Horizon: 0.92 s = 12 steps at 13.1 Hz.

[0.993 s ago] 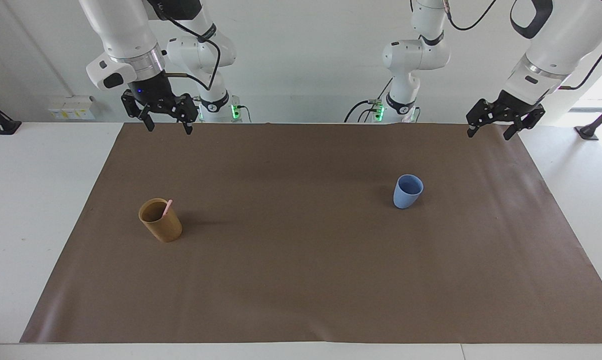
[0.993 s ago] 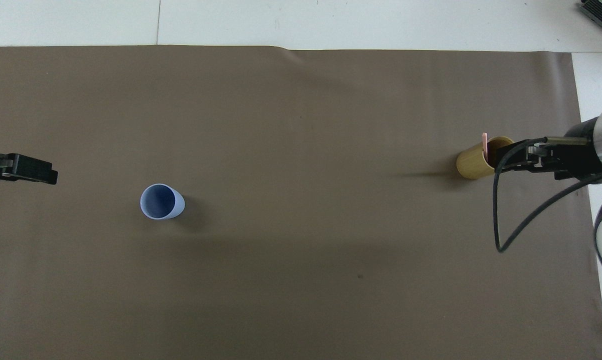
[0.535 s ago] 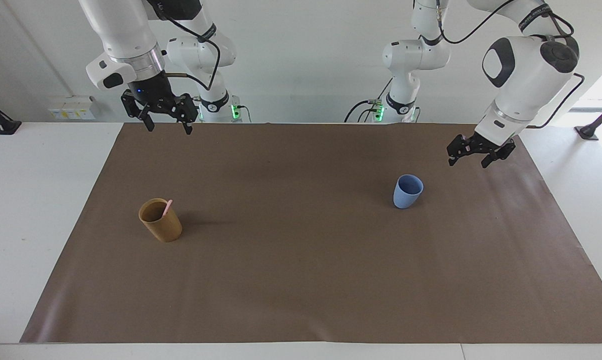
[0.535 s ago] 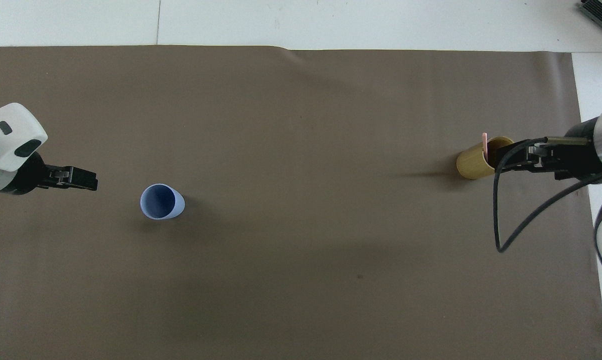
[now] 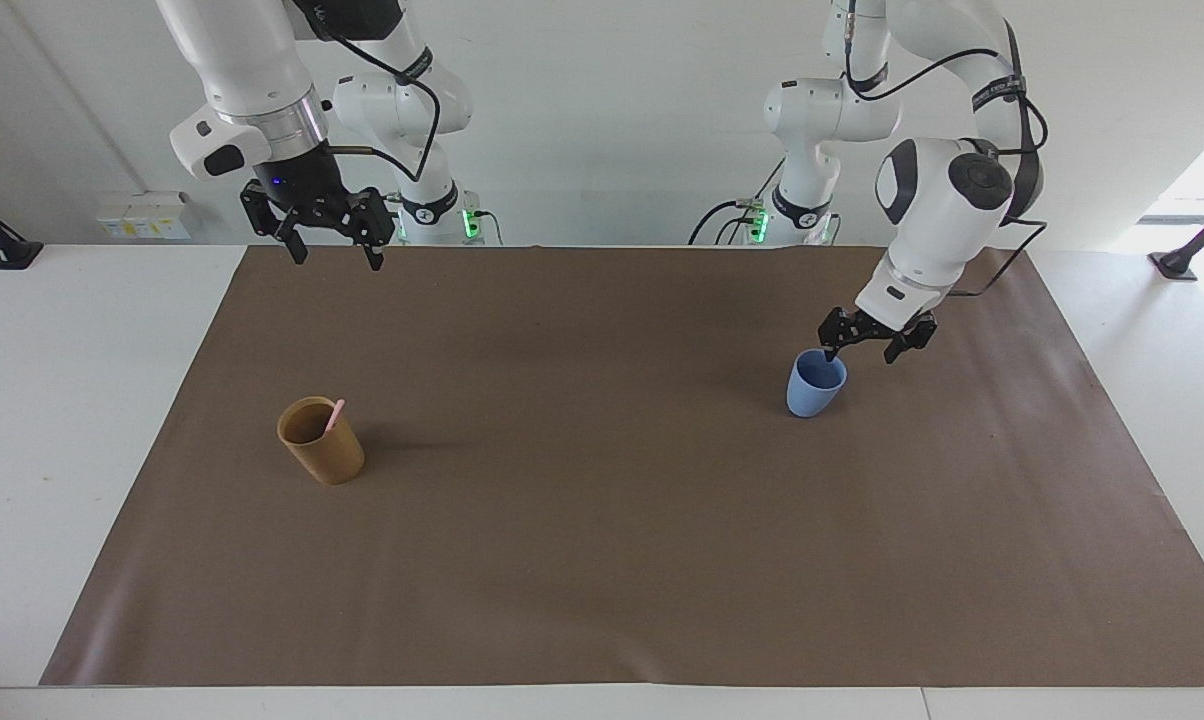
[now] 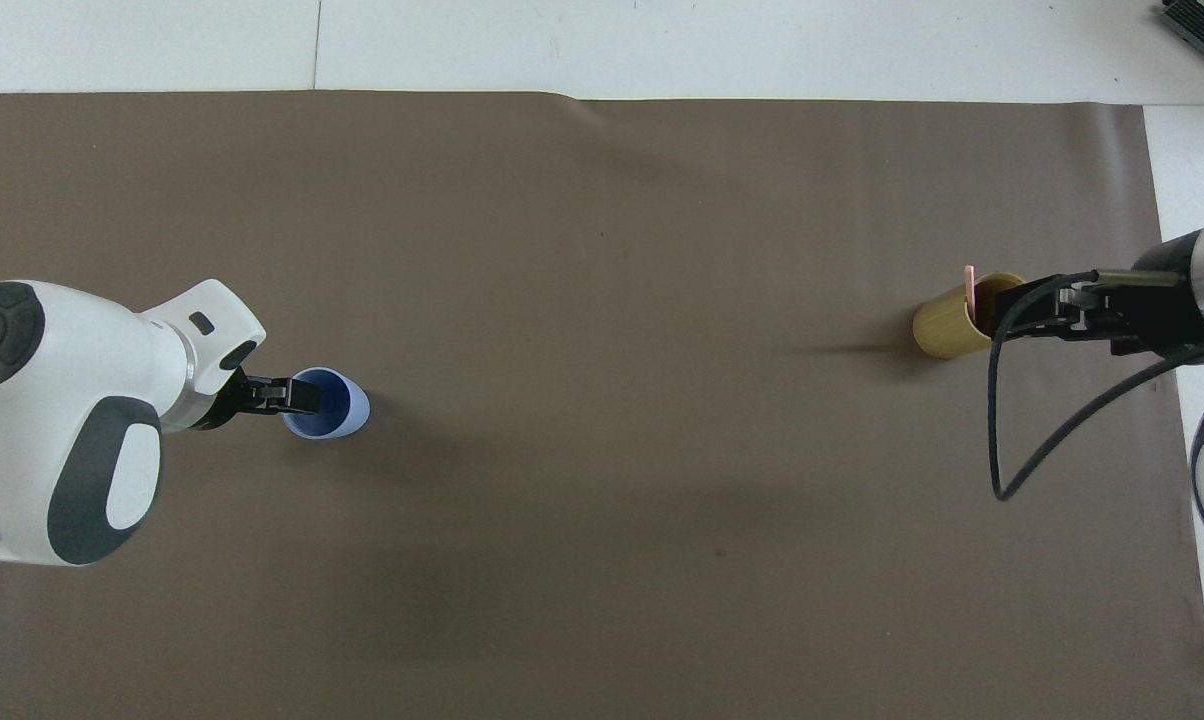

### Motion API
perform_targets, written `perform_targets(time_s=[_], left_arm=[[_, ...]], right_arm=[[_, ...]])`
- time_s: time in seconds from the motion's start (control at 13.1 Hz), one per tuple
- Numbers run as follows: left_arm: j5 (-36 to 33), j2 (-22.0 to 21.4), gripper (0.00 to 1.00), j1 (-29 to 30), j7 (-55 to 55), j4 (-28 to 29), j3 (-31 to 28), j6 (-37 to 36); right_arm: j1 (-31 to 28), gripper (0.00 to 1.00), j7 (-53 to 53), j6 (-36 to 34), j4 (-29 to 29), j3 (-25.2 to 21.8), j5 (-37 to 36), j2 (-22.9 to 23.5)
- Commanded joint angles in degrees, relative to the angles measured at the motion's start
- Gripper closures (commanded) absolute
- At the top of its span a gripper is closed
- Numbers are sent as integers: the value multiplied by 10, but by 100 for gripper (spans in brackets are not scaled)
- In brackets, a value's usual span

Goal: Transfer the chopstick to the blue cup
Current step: 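Reach the left gripper to the blue cup, then grasp the blue cup with the left gripper while the right gripper reaches the holder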

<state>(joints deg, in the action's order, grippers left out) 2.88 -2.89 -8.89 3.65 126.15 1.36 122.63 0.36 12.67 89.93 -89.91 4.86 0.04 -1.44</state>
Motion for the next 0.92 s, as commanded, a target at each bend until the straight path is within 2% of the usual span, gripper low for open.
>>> perform_targets(time_s=[0.0,0.15,0.31,0.38,0.46,0.84], left_arm=[[5,-10,0,-8,2,47,-8,57],[6,19,0,-19,1,48,-8,79],[6,19,0,-29,0,59,-8,83],[5,19,63,-29,0,59,-8,82],[5,19,100,-29,-3,59,-9,81],[5,36,100,-26,-10,16,-10,74]], right_arm=[[-9,0,3,16,-7,3,9,-5],[-9,0,2,17,-7,4,3,-1],[-9,0,2,23,-7,4,1,-1],[-8,0,3,25,-7,3,0,0],[-5,0,7,26,-6,3,-1,2],[-4,0,8,39,-3,3,-15,21]])
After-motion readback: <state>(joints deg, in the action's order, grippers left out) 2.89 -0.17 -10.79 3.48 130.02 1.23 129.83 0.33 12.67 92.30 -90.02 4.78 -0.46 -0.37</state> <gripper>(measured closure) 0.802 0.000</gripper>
